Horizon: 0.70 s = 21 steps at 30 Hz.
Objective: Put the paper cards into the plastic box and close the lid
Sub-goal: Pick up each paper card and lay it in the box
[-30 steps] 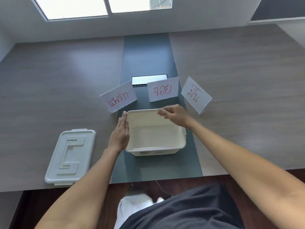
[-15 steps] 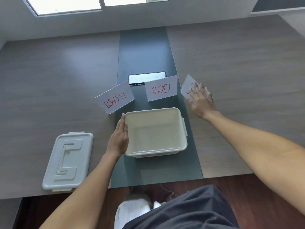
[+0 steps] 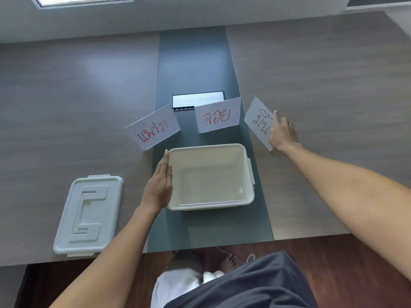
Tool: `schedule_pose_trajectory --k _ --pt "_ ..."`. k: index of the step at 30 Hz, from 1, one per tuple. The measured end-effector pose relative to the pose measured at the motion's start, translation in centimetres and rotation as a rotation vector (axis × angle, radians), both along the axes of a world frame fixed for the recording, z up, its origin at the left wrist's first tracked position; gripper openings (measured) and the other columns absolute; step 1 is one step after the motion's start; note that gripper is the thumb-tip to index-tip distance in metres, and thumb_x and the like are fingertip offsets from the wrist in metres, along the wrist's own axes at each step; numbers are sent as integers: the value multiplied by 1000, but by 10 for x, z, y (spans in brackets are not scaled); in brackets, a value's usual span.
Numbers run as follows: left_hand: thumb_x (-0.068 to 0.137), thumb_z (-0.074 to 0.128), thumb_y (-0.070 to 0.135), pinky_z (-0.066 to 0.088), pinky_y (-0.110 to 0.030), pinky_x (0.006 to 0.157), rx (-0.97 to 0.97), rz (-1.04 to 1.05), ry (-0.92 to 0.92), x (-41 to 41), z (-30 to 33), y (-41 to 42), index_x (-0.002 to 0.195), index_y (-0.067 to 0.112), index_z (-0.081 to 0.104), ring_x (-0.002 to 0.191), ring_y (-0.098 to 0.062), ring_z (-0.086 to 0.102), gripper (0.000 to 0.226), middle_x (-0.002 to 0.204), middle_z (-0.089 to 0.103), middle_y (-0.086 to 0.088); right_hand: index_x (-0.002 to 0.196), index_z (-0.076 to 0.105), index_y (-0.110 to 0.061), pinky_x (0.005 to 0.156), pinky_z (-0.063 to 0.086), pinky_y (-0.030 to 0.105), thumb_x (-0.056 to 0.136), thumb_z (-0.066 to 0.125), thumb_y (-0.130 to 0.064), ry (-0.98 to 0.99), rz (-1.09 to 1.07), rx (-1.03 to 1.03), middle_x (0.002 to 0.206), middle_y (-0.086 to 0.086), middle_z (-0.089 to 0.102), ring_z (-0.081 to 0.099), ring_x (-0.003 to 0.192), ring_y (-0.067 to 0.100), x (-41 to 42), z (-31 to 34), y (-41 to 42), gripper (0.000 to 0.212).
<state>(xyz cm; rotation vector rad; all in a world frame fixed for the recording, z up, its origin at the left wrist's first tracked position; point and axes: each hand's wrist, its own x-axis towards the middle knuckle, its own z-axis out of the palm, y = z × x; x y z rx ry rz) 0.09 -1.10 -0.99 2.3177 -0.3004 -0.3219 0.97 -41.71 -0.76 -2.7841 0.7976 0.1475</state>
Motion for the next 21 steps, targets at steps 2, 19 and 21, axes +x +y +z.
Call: schedule_pose_trajectory --k 2,19,21 --pt "107 20 39 25 -24 105 0 1 -3 0 0 -1 157 42 12 133 13 25 50 160 15 29 157 13 -9 102 39 46 94 50 -8 -55 -58 71 138 24 43 44 126 42 3 1 2 73" --pt "107 17 40 32 -38 112 26 -31 -28 3 -6 1 158 40 8 146 -8 29 52 162 15 23 120 54 -5 75 53 45 86 55 -8 -367 -156 133 124 17 58 60 102 39 -29 47 28 34" --pt "107 17 40 32 -39 112 38 -37 -25 3 -6 1 158 39 8 146 -9 30 52 163 16 22 119 55 -3 70 46 37 88 52 -6 -421 -141 108 123 17 58 60 102 38 -34 60 31 31"
